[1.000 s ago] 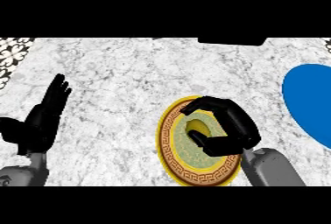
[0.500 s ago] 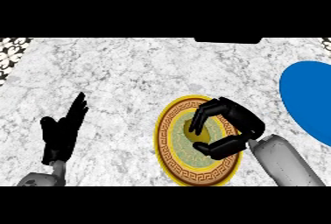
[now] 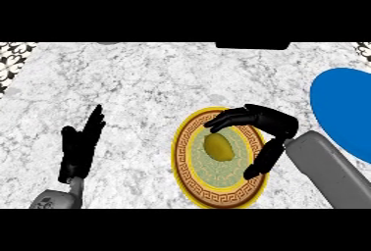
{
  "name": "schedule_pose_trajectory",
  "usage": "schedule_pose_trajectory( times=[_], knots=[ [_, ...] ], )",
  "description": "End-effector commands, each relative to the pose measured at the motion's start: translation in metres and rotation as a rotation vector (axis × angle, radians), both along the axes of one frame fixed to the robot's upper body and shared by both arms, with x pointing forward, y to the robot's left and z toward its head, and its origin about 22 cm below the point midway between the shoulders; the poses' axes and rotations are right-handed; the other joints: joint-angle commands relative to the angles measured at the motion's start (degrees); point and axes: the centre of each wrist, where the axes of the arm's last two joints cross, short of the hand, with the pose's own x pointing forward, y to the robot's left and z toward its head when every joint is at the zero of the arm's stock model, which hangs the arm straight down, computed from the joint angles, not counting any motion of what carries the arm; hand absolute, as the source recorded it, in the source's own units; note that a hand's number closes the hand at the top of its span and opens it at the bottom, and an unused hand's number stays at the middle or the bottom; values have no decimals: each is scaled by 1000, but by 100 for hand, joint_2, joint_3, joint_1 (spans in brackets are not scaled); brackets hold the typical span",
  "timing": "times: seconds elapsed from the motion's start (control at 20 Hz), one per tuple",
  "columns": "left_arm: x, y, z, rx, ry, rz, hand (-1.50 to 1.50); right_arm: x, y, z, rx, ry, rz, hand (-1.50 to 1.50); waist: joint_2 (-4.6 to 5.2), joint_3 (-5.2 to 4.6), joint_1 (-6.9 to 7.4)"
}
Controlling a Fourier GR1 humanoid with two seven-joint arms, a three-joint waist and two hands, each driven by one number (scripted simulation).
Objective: Pick the lemon from the plate and place it in the plate
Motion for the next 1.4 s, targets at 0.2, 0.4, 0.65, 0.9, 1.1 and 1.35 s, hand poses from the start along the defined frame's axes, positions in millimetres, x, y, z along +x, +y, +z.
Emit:
schedule_pose_trajectory(
  times=[0.2, 0.4, 0.65, 0.9, 1.1, 1.35],
  knots=[
    [-7, 17, -7, -2, 8, 27, 0, 31, 17, 45, -260, -317, 93, -150, -58, -14, -88],
    [-8, 3, -9, -9, 18, 36, 0, 34, 36, 58, -466, -336, 163, -150, -68, -18, -125],
    [1, 7, -8, -5, 21, 34, 0, 28, 63, 52, -627, -330, 245, -150, -60, -17, -171],
    [-5, -2, -4, -27, 26, 15, 0, 24, 84, 47, -689, -345, 248, -150, -77, -14, -175],
    [-13, 1, -9, 15, 9, 22, 0, 31, 76, 29, -700, -315, 240, -150, -68, -13, -163],
    [9, 28, 2, 15, 18, 22, 0, 34, 80, 14, -733, -332, 267, -150, -56, -14, -172]
  ],
)
